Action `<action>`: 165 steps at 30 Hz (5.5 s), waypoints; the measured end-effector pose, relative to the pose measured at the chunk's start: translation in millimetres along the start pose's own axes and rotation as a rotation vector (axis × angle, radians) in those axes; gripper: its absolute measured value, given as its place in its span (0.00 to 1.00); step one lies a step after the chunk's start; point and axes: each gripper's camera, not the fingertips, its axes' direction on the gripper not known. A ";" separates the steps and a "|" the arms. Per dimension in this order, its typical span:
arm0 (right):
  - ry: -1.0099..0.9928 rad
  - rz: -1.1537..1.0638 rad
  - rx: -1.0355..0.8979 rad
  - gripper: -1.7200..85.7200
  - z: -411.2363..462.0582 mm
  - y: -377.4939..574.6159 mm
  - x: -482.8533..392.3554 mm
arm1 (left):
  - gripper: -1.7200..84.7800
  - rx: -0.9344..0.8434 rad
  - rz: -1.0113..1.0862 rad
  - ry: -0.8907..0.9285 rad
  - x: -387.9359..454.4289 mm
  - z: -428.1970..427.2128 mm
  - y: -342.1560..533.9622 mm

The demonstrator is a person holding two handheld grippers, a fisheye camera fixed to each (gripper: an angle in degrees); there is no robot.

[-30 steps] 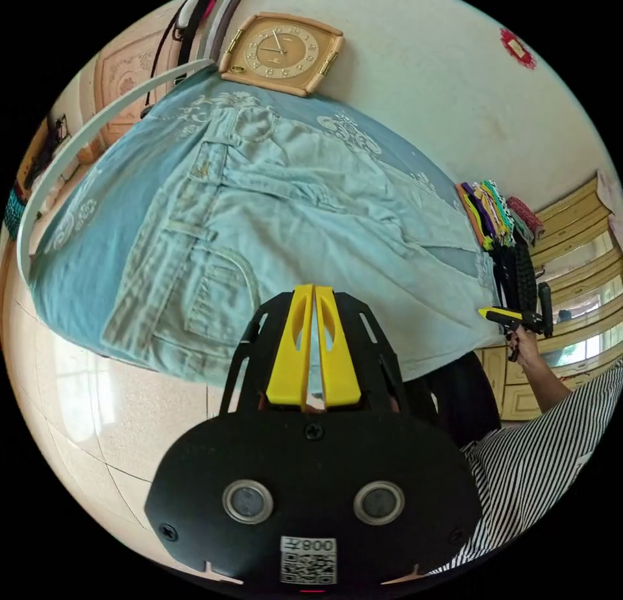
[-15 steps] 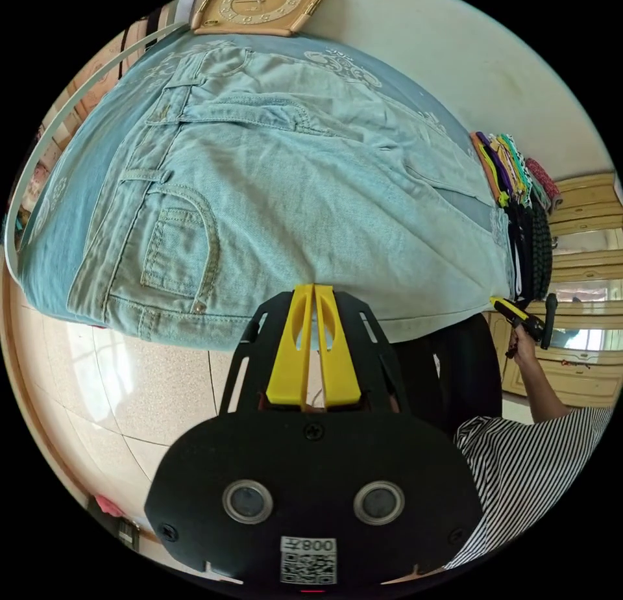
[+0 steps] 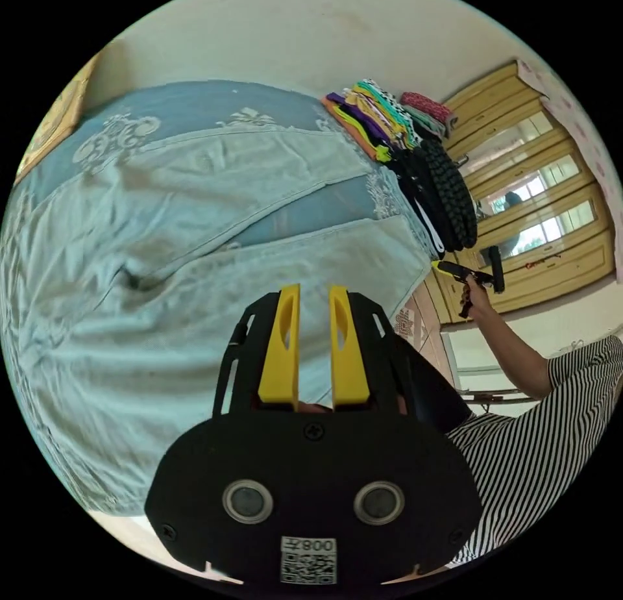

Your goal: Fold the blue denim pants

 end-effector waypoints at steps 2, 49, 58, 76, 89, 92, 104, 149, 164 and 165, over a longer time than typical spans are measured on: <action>-0.007 0.002 -0.002 0.11 7.2 1.2 7.3 | 0.11 -0.044 0.098 0.012 29.4 16.3 -53.2; 0.101 -0.646 -0.016 0.02 101.9 -33.7 -235.6 | 0.02 -0.233 0.108 -0.258 0.9 54.2 -109.4; -0.076 -0.629 -0.023 0.02 77.0 -73.2 -289.5 | 0.02 -0.023 -0.026 -0.360 -104.7 0.0 -29.2; -0.274 -0.924 -0.123 0.02 116.4 -152.9 -469.6 | 0.06 0.182 -0.217 -0.350 -381.6 -16.8 61.5; -0.384 -1.193 -0.186 0.02 150.6 -228.8 -655.8 | 0.10 0.134 -0.401 -0.480 -572.5 1.9 49.2; -0.374 -1.224 -0.204 0.02 157.3 -228.5 -678.9 | 0.09 0.096 -0.402 -0.513 -600.2 20.8 40.5; -0.252 -1.073 -0.125 0.02 144.6 -261.2 -672.3 | 0.03 0.034 -0.497 -0.682 -663.3 107.6 24.8; -0.148 -1.494 -0.117 0.11 34.5 -275.4 -913.0 | 0.12 -0.425 -0.121 -0.579 -803.4 207.6 -132.6; -0.017 -1.504 -0.132 0.03 -24.9 -235.4 -922.5 | 0.04 -0.320 -0.143 -0.773 -727.7 182.1 -53.1; -0.021 -1.497 -0.120 0.02 -35.0 -232.2 -919.7 | 0.04 -0.295 -0.149 -0.778 -718.7 173.6 -42.4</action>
